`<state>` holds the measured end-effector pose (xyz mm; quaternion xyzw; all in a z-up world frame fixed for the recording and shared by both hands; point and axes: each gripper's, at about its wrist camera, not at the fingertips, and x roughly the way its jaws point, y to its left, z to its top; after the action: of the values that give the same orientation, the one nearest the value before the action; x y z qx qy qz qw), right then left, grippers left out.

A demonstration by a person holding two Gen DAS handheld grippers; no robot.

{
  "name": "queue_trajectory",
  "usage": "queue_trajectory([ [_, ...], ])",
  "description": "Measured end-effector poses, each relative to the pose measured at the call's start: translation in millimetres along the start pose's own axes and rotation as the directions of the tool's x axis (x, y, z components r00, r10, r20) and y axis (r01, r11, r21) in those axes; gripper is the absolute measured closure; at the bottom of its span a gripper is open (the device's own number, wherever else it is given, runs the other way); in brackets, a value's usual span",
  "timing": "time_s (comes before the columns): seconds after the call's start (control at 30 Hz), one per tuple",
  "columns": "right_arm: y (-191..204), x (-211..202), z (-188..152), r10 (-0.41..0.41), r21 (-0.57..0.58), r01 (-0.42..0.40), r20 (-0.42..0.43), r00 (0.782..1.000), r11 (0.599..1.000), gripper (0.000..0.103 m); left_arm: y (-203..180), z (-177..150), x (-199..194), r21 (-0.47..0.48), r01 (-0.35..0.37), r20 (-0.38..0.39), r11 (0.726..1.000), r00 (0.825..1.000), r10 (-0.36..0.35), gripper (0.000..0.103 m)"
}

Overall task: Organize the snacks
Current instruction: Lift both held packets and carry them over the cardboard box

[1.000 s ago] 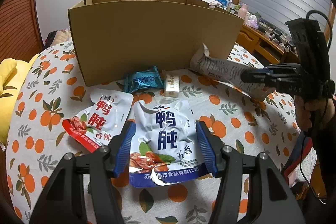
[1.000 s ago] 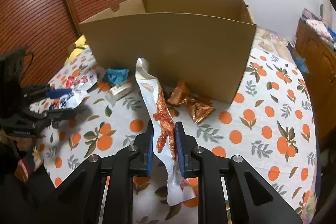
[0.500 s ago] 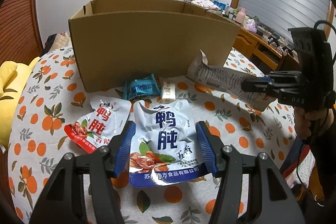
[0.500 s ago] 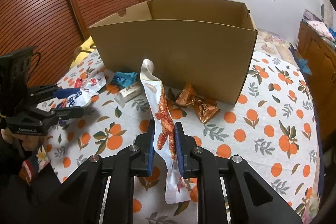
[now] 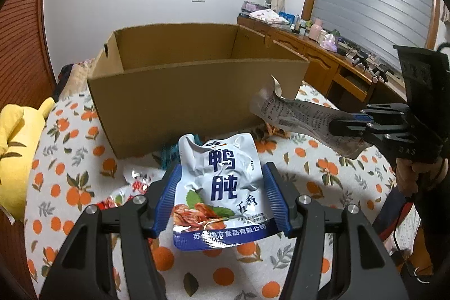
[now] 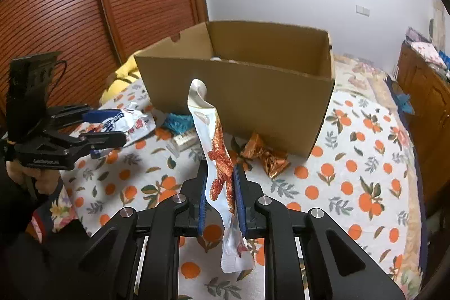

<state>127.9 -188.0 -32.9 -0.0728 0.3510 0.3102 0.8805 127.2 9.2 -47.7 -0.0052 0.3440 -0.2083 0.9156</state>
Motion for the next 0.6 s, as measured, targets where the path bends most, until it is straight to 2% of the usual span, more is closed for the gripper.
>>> queue_trajectory([
  [0.6,7,-44,45,-0.032,-0.07,0.04,0.11,0.993,0.997,0.088,-2,72,-17,0.079,-0.032,0.098,0.996,0.995,0.024,0.045],
])
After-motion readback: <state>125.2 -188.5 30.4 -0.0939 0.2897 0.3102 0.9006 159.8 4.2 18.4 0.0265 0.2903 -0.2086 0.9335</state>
